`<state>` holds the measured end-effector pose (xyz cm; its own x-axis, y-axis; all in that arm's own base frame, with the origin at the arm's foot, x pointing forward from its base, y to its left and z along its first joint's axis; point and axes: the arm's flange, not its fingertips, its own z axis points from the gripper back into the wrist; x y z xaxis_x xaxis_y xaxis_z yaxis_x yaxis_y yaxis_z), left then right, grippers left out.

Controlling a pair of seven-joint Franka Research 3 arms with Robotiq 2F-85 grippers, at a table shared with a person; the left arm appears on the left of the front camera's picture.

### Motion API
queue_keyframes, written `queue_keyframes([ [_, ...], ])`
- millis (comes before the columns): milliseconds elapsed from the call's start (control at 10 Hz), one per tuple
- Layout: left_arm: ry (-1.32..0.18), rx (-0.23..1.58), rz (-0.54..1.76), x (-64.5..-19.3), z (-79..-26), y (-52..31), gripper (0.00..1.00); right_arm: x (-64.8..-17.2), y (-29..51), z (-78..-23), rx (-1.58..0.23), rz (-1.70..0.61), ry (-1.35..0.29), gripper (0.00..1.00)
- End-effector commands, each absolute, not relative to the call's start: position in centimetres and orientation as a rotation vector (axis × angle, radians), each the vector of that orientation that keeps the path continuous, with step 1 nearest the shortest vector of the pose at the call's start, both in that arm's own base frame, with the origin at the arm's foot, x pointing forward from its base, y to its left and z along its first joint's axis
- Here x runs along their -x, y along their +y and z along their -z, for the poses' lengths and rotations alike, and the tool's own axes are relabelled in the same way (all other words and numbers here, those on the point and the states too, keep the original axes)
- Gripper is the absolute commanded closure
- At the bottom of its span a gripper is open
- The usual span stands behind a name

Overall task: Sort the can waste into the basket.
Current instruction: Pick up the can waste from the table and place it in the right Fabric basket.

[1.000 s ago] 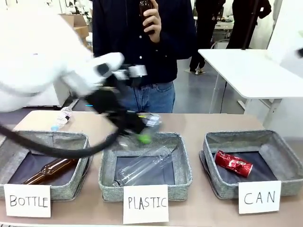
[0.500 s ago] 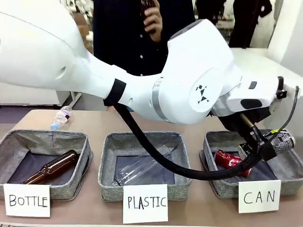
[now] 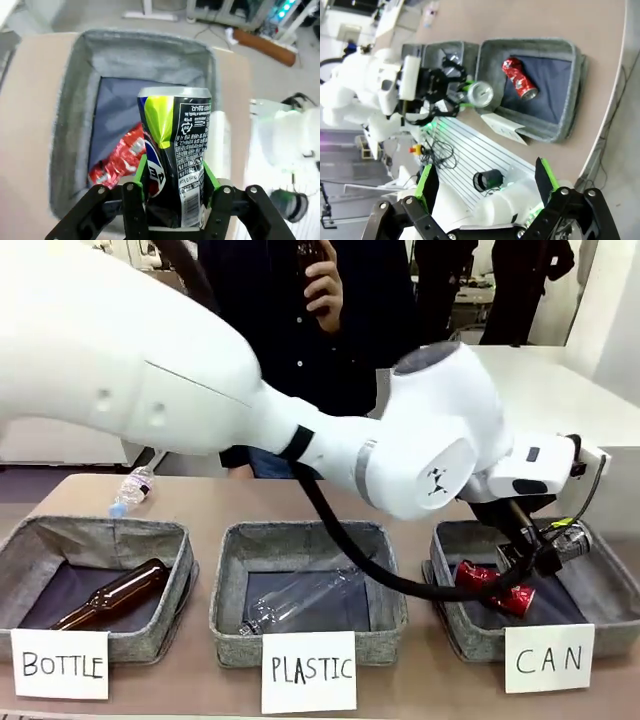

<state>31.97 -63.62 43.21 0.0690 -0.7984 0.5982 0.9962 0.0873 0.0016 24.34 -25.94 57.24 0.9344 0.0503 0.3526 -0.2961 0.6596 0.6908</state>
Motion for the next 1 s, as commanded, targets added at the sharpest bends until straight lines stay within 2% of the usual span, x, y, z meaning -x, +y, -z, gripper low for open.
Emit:
queue_keyframes([
  [0,-0.532,0.444,1.404,-32.0,-44.7,-66.7,0.56,-24.2,-26.0,-57.3,-0.830,-0.201,-0.321,0.00],
  [400,-0.513,0.434,1.395,-32.5,-44.1,-66.5,0.56,-24.2,-26.0,-57.3,-0.830,-0.201,-0.321,0.00],
  [500,-0.501,0.421,1.396,-32.5,-44.1,-66.2,0.00,-24.2,-26.0,-57.3,-0.830,-0.201,-0.321,0.00],
  [900,-0.517,0.409,1.379,-32.7,-44.1,-64.8,0.00,-24.2,-26.0,-57.3,-0.830,-0.201,-0.321,0.00],
])
